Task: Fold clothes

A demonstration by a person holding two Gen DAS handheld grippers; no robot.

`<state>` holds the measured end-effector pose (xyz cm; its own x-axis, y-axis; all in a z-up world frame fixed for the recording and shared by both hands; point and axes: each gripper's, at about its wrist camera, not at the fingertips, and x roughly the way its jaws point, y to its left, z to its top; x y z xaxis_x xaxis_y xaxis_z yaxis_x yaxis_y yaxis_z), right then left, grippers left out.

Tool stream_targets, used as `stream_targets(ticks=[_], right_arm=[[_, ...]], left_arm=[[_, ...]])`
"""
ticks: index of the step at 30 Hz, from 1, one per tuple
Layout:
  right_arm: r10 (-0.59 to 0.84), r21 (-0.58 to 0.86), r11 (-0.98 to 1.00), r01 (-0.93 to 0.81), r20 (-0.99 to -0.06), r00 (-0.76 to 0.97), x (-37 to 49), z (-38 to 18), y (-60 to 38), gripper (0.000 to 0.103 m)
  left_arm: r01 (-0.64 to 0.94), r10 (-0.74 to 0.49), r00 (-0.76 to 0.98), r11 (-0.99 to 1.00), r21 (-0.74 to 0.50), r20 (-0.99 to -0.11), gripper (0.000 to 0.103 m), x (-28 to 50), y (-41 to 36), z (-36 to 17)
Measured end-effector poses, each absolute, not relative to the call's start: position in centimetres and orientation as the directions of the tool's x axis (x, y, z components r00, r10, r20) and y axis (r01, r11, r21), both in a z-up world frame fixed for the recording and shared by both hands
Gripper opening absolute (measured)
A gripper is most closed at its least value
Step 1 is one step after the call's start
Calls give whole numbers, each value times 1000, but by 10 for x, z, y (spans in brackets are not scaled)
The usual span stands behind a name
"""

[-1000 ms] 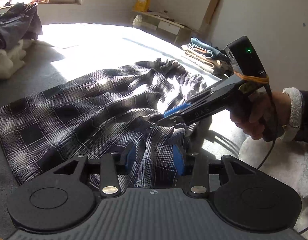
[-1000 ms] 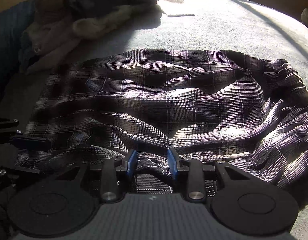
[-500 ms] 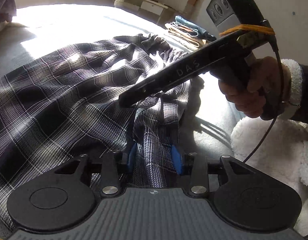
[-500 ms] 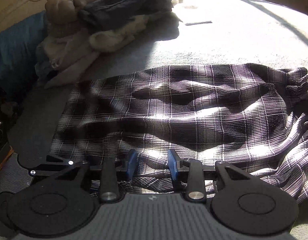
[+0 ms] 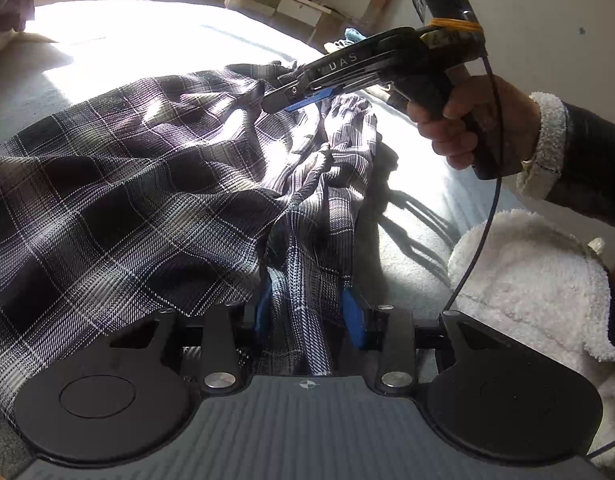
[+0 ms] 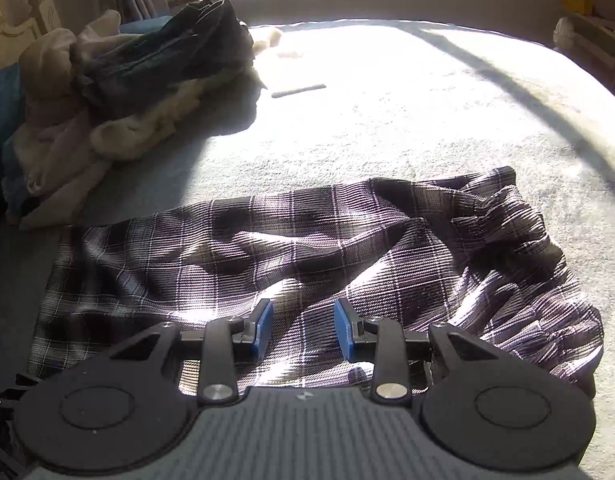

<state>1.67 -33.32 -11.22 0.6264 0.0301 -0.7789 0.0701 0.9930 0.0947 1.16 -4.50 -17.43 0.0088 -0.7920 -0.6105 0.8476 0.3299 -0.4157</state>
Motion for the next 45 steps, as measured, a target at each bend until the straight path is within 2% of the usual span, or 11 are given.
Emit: stream_targets(ticks=[5, 8, 15, 19, 23, 29, 33, 39, 42, 43, 45], right_arm=[[-131, 69, 963, 261, -726, 675, 53, -141, -395, 34], [-72, 230, 912, 338, -724, 686, 58, -154, -422, 32], [75, 417, 852, 315, -694, 716, 18, -127, -425, 34], [95, 349, 900, 261, -742, 664, -12, -111, -408, 35], [-17, 241, 917, 319, -773, 634, -38, -114, -415, 35], [-23, 475, 689, 547, -741, 672, -67, -126, -482, 39], [-90, 479, 657, 582, -717, 691, -76, -118, -490, 49], [-131, 418, 692, 589, -729, 671, -66, -122, -494, 49], [-64, 402, 711, 578, -780, 622, -53, -142, -499, 49], [-55, 402, 712, 576, -786, 616, -52, -146, -499, 46], [-80, 383, 739, 555, -767, 636, -54, -141, -492, 26]], left_arm=[[841, -793, 13, 339, -423, -609, 44, 10, -42, -173], [831, -797, 13, 345, -437, -604, 45, 10, -39, -173], [783, -815, -4, 358, -509, -579, 45, 21, -28, -175], [761, -822, 2, 371, -533, -570, 50, 25, -22, -174], [760, -818, 24, 389, -521, -575, 51, 27, -24, -172], [742, -812, 69, 430, -514, -580, 52, 26, -16, -170], [707, -813, 88, 458, -539, -576, 52, 30, -13, -176], [710, -804, 99, 469, -524, -586, 52, 29, -17, -177], [715, -804, 102, 469, -519, -586, 52, 27, -15, -177], [717, -803, 103, 469, -516, -587, 52, 27, -15, -177], [722, -802, 104, 468, -510, -588, 52, 26, -14, -177]])
